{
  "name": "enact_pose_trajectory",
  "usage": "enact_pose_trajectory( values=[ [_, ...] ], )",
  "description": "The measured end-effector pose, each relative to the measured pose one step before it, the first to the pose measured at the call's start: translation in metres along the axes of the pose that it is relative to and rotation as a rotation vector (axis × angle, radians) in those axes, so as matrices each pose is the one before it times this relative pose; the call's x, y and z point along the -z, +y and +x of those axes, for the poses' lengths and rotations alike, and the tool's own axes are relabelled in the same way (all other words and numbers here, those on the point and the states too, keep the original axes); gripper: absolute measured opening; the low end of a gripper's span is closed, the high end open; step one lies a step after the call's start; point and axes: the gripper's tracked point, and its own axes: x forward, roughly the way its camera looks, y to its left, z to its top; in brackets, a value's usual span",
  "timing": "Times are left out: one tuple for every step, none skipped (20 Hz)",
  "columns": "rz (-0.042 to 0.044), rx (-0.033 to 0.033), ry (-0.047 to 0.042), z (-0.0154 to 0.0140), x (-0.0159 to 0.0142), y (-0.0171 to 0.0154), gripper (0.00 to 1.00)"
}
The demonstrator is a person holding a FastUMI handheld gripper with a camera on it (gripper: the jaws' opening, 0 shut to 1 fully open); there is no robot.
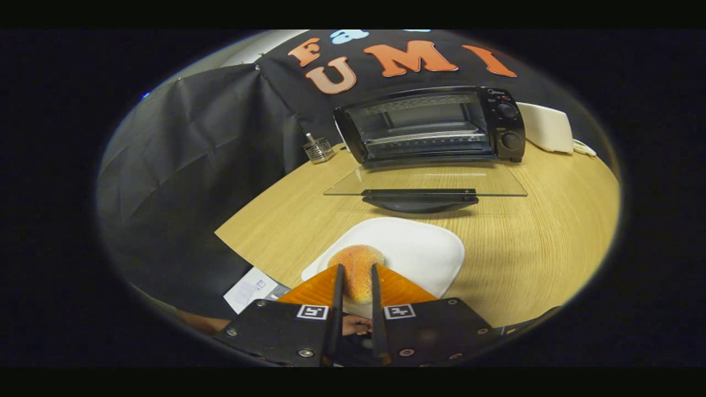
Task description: Open the toaster oven, put the food inside, and close the toaster oven door.
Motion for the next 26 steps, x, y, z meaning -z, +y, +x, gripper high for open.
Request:
enact_pose_trajectory(
  values=[
    [0.01954, -0.01894, -0.01769, -0.00201, -0.00627, 0.00319, 0.22],
    [0.021, -0.01649, -0.02356, -0.00273, -0.00769, 0.00283, 0.22],
    [0.02441, -0.01323, -0.02479, -0.00041, -0.01044, 0.00152, 0.22],
    [0.02878, -0.0109, -0.02472, -0.00068, -0.00868, 0.00058, 0.22],
    [0.02757, -0.01136, -0.02093, 0.00242, -0.00964, 0.00102, 0.22],
    [0.02548, -0.01326, -0.02475, 0.00169, -0.00812, 0.00279, 0.22],
    [0.02582, -0.01161, -0.02082, 0.00383, -0.00877, 0.00213, 0.22],
    [0.02398, -0.01477, -0.02045, 0.0037, -0.00701, 0.00313, 0.22],
    [0.02621, -0.01268, -0.01966, 0.00572, -0.00626, 0.00385, 0.22],
    [0.02552, -0.01537, -0.024, 0.00197, -0.00716, 0.00328, 0.22],
    [0.02665, -0.00762, -0.02661, 0.00597, -0.00965, 0.00138, 0.22],
    [0.02633, -0.00588, -0.02275, 0.00525, -0.00786, -0.00006, 0.22],
    [0.02433, -0.00979, -0.00629, 0.00699, -0.00472, 0.00086, 0.22],
    [0.01838, -0.01348, 0.0038, 0.00772, -0.00057, 0.00294, 0.22],
    [0.01976, -0.00828, -0.0088, 0.00789, -0.00246, 0.00036, 0.22],
    [0.0146, -0.00778, -0.00615, 0.0062, -0.00375, 0.00016, 0.22],
    [0.02053, -0.00528, -0.01358, 0.00612, -0.00617, 0.00058, 0.22],
    [0.02219, -0.00603, -0.01284, 0.00518, -0.00574, -0.00062, 0.22],
    [0.02257, 0.004, -0.01435, 0.00599, -0.00857, -0.00155, 0.22],
    [0.02708, 0.00769, -0.01991, 0.01076, -0.01178, -0.00377, 0.22],
    [0.0285, 0.00837, -0.01932, 0.00903, -0.01178, -0.00305, 0.22],
    [0.02203, 0.01386, -0.01587, 0.00858, -0.01096, -0.00587, 0.22],
    [0.02533, 0.02159, -0.02139, 0.0093, -0.01177, -0.00653, 0.22],
    [0.02143, 0.01686, -0.0171, 0.00956, -0.01132, -0.00636, 0.22],
    [0.02025, 0.01237, -0.01586, 0.00946, -0.00938, -0.00421, 0.22],
    [0.00642, 0.01374, -0.00951, 0.00889, -0.00603, -0.00508, 0.22]
  ],
)
